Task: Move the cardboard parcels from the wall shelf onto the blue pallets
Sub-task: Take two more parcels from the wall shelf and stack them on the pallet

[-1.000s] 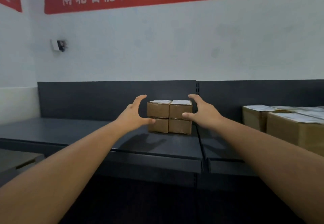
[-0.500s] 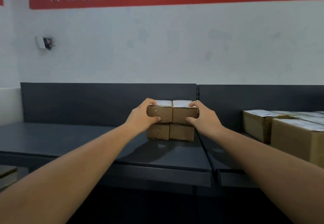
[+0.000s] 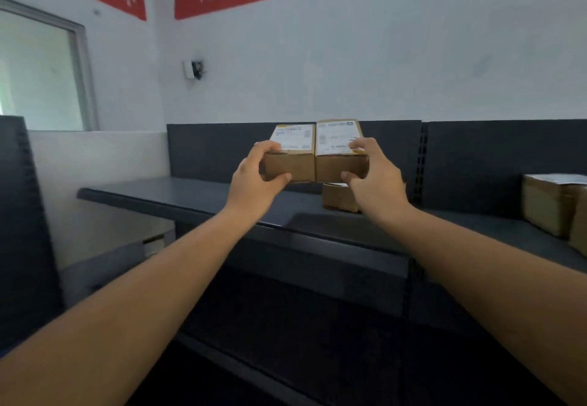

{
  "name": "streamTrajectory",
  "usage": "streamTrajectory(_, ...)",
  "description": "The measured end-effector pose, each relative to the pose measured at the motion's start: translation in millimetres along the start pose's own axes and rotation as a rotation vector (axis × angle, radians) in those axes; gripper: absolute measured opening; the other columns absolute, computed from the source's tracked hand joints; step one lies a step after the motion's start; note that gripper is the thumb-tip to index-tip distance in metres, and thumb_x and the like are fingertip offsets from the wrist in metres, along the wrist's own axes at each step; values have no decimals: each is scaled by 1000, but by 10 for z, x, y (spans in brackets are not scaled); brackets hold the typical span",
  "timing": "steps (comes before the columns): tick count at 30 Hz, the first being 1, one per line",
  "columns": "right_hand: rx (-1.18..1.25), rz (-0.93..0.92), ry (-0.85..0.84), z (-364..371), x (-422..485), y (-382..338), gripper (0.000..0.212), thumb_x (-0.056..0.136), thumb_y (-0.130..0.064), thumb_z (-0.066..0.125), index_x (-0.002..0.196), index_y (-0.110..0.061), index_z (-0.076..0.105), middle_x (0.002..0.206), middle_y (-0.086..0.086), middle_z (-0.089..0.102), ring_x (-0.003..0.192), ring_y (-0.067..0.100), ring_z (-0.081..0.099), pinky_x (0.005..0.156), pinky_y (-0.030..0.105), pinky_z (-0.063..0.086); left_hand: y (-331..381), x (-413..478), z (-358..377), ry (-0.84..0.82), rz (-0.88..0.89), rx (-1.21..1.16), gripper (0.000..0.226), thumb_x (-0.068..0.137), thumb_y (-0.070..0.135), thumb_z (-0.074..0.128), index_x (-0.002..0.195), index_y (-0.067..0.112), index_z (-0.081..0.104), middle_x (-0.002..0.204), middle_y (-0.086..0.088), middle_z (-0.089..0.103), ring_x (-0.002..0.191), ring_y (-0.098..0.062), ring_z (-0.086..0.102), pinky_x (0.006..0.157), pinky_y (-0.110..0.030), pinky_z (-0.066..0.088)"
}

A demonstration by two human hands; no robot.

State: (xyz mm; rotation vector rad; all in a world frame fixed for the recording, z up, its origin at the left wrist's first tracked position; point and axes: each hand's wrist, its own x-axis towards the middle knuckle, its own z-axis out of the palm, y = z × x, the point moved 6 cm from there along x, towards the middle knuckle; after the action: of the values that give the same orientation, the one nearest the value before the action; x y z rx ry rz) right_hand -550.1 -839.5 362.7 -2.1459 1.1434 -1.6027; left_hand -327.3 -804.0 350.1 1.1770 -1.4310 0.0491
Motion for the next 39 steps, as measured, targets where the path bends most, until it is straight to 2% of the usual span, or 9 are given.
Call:
streamTrajectory(7,217,-109,-174,842,-461,-852,43,93,-7,58,123,-36,45,115,0,49,82,4,49,61,11,34,-107,-718,-1339,200,-108,152,47,84,21,74,119,43,51,126,8,55,109,-15,58,92,-41,54)
streamTrajectory(11,381,-137,-305,1403,-900,-1286,43,92,-11,61,124,-36,46,116,-2,50,98,11,48,79,23,38,-160,-1258,-2148,275,-168,272,48,83,22,75,118,45,53,130,3,56,101,-14,66,87,-41,58)
streamTrajectory(16,552,-161,-462,2099,-1476,-1789,47,89,-8,64,125,-34,49,124,2,56,110,15,53,85,23,40,-227,-1950,-3055,345,-287,449,52,81,25,76,118,51,51,130,-2,55,100,-19,67,85,-44,58)
streamTrajectory(20,635,-173,-579,2604,-1918,-2203,49,88,-9,65,125,-36,48,130,1,55,118,15,51,98,31,46,-229,-2427,-3685,408,-377,579,52,83,26,75,119,51,49,131,1,55,99,-14,65,84,-34,57)
streamTrajectory(27,727,-135,-732,3455,-2657,-2843,43,92,-12,62,119,-43,48,125,-4,56,111,14,54,90,37,53,-358,-3301,-4764,551,-479,674,51,84,19,75,121,45,52,130,4,53,101,-5,59,79,-16,49)
streamTrajectory(29,765,-101,-797,3729,-2932,-3031,42,91,-12,63,111,-46,49,121,-3,59,105,15,59,82,38,56,-456,-3583,-5041,577,-515,688,52,84,20,75,120,49,51,131,4,54,105,-6,59,84,-24,53)
streamTrajectory(31,785,-55,-842,3995,-3237,-3217,39,91,-13,64,109,-45,50,116,-5,61,100,13,61,76,33,56,-588,-3853,-5279,607,-571,670,52,84,21,75,117,53,51,130,3,54,107,-12,60,88,-37,55)
streamTrajectory(34,794,-9,-897,4371,-3699,-3502,35,92,-16,63,111,-42,50,114,-4,60,97,14,59,76,32,54,-756,-4235,-5640,665,-634,641,53,85,18,75,116,54,52,128,3,55,104,-16,62,86,-38,57)
streamTrajectory(39,762,8,-942,4945,-4263,-3871,35,92,-15,63,115,-38,50,116,-2,57,100,14,56,85,33,52,-1008,-4914,-6296,732,-728,691,52,85,16,74,120,47,52,126,3,56,100,-7,61,75,-18,50)
